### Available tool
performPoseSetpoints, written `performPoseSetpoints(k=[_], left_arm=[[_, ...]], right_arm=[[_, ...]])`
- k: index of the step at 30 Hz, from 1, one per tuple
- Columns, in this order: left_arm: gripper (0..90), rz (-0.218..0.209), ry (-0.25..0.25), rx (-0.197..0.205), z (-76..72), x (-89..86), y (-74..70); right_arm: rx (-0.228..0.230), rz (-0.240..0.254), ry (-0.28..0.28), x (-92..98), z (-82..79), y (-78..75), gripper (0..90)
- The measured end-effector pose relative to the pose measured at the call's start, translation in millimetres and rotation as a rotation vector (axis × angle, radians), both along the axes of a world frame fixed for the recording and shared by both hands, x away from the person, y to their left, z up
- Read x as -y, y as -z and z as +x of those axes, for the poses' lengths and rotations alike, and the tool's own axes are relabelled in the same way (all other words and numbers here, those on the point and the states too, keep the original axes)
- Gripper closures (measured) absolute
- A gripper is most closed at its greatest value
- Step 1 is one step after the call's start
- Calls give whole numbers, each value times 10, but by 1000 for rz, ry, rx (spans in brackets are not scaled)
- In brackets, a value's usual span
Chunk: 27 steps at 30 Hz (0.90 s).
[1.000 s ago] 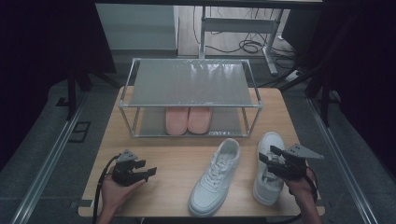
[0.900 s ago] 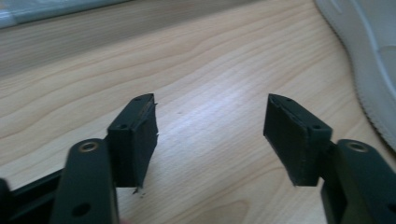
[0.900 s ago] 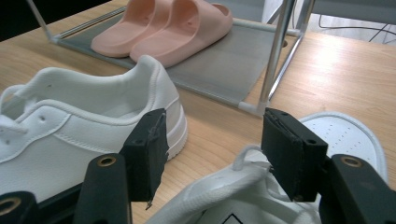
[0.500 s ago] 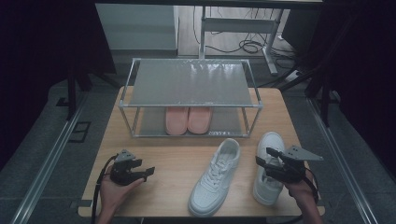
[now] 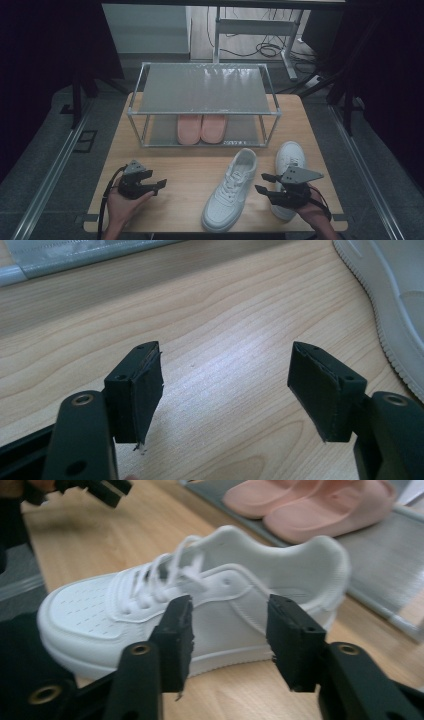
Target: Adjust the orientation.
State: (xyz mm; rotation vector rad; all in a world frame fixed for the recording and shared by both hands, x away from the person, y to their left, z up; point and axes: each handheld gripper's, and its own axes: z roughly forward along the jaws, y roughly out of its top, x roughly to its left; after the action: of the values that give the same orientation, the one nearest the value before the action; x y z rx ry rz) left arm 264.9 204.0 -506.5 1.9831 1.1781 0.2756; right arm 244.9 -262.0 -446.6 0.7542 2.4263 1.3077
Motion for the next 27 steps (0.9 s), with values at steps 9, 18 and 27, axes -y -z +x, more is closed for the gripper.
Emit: performPoseSetpoints(k=[9,18,27], left_arm=[[313,29,14,2,-1,45,4],[316,20,39,25,-38,111,-80],[319,18,36,32,-45,114,-87]], right_arm=[[-29,-84,-134,-250,-104,60,830],[-23,-113,-197,-510,-246,60,900],[-61,-177,-280,-663,-434,284,900]])
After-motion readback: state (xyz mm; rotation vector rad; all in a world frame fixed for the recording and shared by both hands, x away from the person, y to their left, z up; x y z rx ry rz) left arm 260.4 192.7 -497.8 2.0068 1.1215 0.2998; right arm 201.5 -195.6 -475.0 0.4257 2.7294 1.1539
